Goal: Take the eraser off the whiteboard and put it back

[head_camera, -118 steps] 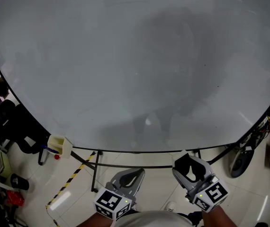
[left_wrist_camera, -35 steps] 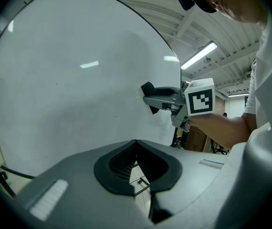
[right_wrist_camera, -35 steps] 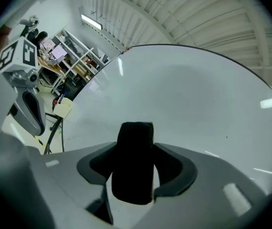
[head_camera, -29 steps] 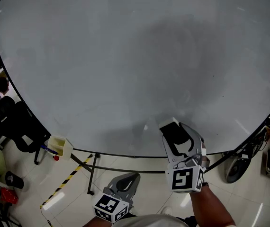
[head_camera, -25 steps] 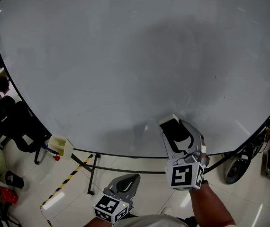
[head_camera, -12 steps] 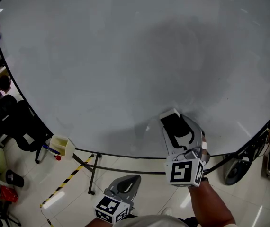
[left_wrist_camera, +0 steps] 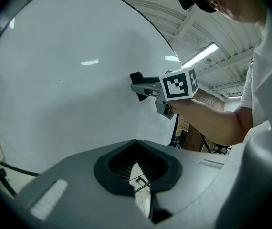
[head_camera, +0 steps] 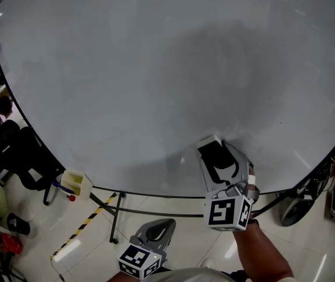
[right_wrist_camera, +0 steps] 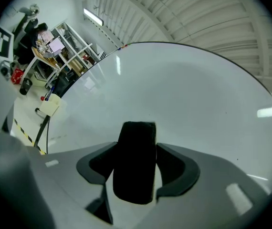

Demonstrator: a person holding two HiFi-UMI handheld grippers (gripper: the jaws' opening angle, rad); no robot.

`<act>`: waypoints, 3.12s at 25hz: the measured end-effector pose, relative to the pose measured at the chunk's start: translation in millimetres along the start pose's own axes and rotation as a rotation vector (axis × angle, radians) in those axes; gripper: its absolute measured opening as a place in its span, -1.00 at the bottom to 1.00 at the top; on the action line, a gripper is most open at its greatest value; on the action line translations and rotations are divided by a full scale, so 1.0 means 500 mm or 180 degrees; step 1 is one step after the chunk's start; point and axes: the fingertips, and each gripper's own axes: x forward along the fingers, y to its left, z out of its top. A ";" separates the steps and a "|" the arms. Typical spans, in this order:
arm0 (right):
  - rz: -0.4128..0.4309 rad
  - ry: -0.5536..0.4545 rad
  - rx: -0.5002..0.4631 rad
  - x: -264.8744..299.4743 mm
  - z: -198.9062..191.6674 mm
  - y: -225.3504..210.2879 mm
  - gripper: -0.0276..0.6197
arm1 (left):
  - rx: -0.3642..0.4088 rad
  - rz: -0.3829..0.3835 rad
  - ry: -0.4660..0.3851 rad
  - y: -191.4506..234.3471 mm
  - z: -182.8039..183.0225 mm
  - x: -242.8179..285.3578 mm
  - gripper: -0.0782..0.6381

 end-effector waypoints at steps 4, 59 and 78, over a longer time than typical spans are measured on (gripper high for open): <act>0.0049 -0.0013 0.0035 -0.018 0.000 0.001 -0.16 | 0.0013 -0.0013 -0.0003 -0.004 0.002 0.002 -0.73; 0.1268 0.0088 0.2098 -0.304 -0.228 0.119 -0.91 | 0.0146 -0.0082 0.0059 -0.044 0.006 0.045 -0.73; 0.1110 0.0217 0.2158 -0.306 -0.204 0.165 -0.91 | 0.0237 -0.0345 0.0081 -0.027 0.000 0.030 -0.73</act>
